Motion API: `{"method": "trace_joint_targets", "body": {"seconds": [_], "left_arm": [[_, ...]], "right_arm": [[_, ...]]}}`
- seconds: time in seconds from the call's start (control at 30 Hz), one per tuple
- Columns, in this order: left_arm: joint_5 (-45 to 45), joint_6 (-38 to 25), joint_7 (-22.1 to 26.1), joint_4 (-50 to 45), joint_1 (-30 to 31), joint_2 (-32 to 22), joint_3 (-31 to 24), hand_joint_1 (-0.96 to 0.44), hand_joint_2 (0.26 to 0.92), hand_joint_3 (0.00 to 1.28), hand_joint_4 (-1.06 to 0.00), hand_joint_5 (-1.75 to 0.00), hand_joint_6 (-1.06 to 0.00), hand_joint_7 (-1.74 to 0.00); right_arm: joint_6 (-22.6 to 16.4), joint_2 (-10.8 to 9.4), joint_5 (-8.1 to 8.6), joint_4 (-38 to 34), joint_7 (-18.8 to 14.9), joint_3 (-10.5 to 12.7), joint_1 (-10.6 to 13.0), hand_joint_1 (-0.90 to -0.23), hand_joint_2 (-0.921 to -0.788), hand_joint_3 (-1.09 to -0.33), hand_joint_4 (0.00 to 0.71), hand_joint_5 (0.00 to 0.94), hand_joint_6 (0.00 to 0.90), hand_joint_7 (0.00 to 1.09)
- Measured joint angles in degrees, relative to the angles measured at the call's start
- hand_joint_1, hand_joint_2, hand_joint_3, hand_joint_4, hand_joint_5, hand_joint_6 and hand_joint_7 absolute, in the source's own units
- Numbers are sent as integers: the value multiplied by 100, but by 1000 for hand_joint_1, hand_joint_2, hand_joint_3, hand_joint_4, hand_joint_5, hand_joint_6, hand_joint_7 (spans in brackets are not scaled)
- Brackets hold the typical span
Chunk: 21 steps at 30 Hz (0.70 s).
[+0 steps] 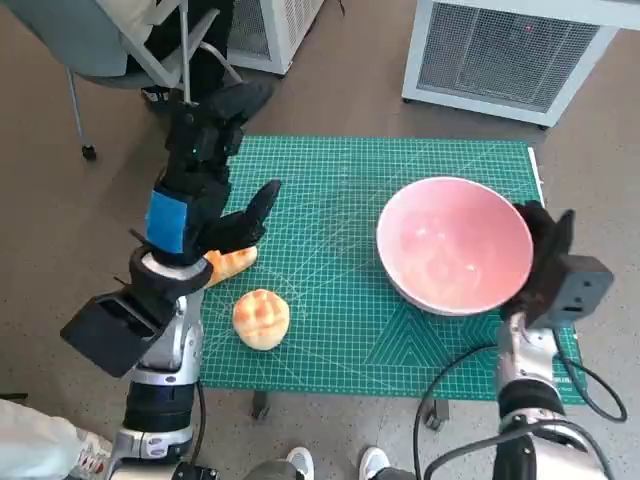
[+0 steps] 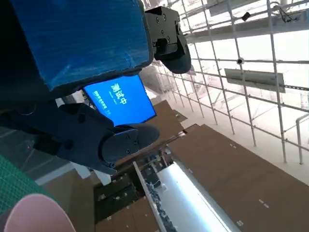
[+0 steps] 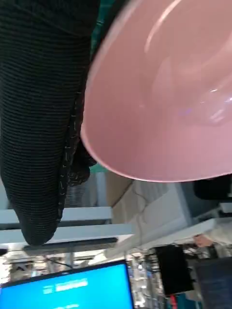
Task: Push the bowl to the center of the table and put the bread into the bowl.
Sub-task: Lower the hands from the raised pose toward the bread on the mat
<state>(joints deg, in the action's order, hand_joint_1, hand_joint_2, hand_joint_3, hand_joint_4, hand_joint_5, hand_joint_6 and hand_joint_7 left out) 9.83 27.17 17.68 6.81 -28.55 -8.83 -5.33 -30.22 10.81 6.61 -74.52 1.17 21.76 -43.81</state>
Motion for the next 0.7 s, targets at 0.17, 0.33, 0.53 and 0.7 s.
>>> {"method": "trace_joint_targets", "body": {"seconds": [0.17,0.33,0.53,0.7], "left_arm": [[-6,-51,-37,-154,111,-18,-21,-270,769,606,1,-644,1,-858],[-7,-124,-91,-263,206,-59,-55,-264,773,603,1,-653,1,-852],[-9,-212,-162,-333,269,-113,-128,-256,777,600,1,-661,1,-852],[-21,-300,-259,-404,343,-172,-203,-254,780,597,1,-665,1,-854]], "right_arm": [[86,-83,-10,-6,-1,-56,-134,-494,-921,-841,260,9,104,475],[126,-184,-15,-10,-1,-108,-274,-507,-921,-843,269,12,103,482],[205,-314,-20,-18,-16,-178,-396,-506,-921,-846,271,11,103,495],[287,-408,-19,-28,-30,-198,-500,-501,-921,-849,270,9,98,503]]}}
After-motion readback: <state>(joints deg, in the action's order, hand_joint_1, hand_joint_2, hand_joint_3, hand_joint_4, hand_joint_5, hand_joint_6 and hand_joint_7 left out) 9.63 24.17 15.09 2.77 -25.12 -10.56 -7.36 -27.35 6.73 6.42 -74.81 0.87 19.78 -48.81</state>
